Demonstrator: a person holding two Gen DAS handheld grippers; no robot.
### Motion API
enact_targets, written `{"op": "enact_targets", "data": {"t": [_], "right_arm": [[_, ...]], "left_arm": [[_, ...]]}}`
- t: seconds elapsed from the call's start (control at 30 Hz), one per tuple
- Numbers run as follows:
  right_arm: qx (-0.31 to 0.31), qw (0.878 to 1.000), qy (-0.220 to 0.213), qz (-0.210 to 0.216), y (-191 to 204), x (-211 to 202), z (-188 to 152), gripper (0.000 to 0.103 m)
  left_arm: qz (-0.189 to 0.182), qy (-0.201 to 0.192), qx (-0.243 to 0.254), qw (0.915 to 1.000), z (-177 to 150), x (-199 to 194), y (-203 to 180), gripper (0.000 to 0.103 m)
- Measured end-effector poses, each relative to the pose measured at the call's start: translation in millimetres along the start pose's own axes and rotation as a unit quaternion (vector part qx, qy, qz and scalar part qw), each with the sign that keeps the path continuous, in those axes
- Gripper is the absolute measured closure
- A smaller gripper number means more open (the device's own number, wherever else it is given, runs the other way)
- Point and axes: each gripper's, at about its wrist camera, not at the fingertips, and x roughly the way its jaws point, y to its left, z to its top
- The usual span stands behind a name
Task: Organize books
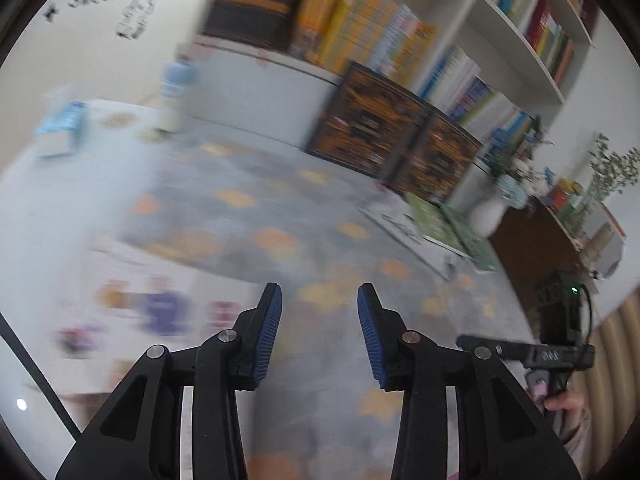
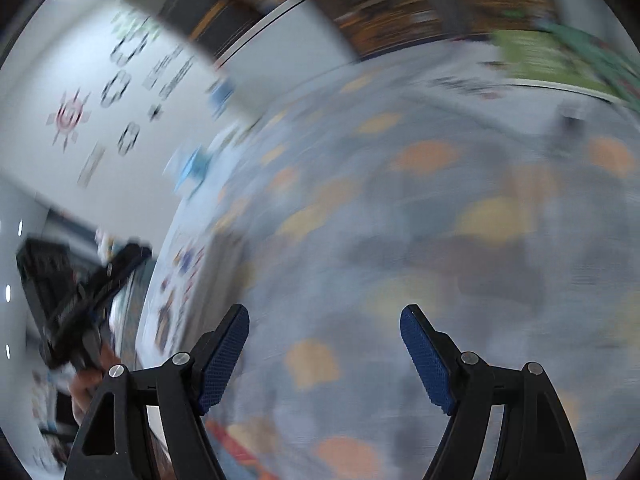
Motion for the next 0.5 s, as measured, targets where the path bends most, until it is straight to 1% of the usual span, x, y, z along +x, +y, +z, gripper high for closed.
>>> {"op": "enact_targets", "data": {"t": [0.07,0.1,0.17,0.23,0.3,0.33,0.37,0.4,0.43,0.47,0.5], "right_arm": [[0.033,0.999,-0.019,-0.005,-37.2,-24.0,9.2,0.026],[0.057,0.998,-0.033,-0.003,-62.1,-38.9,14.5,0.026],[0.090,0.995,-0.046,0.009,-90.8,-57.0,22.2,0.026],[0.119,0.991,-0.053,0.024,-120.1,-64.2,32.9,0.026],[0.139,0.989,-0.047,0.029,-138.4,-56.9,44.5,0.027],[0.144,0.988,-0.044,0.031,-142.3,-51.6,48.2,0.028],[0.154,0.987,-0.037,0.037,-148.3,-41.9,54.5,0.034],[0.167,0.985,-0.022,0.048,-157.1,-27.9,62.3,0.043],[0.174,0.983,-0.015,0.057,-160.7,-19.7,65.7,0.047],[0.185,0.980,-0.019,0.072,-166.7,-13.7,70.8,0.048],[0.196,0.977,-0.031,0.082,-172.1,-12.4,76.8,0.050]], "left_arm": [[-0.018,0.019,0.009,0.9996,-2.7,28.9,-29.4,0.065],[-0.026,0.029,0.015,0.9991,-3.1,43.1,-42.1,0.065],[-0.035,0.041,0.019,0.9983,-3.3,68.9,-64.2,0.065],[-0.038,0.055,0.019,0.9976,-6.3,95.8,-85.5,0.065],[-0.047,0.066,0.017,0.9966,-13.1,112.8,-98.9,0.065],[-0.058,0.075,0.014,0.9954,-19.1,122.1,-105.2,0.065],[-0.063,0.082,0.013,0.9946,-23.3,128.0,-107.8,0.065],[-0.066,0.090,0.012,0.9937,-29.3,135.1,-110.3,0.065],[-0.067,0.096,0.012,0.9930,-33.3,139.4,-110.4,0.065],[-0.067,0.102,0.012,0.9925,-36.5,142.6,-109.9,0.065],[-0.067,0.106,0.012,0.9920,-38.9,146.1,-108.7,0.065]]}}
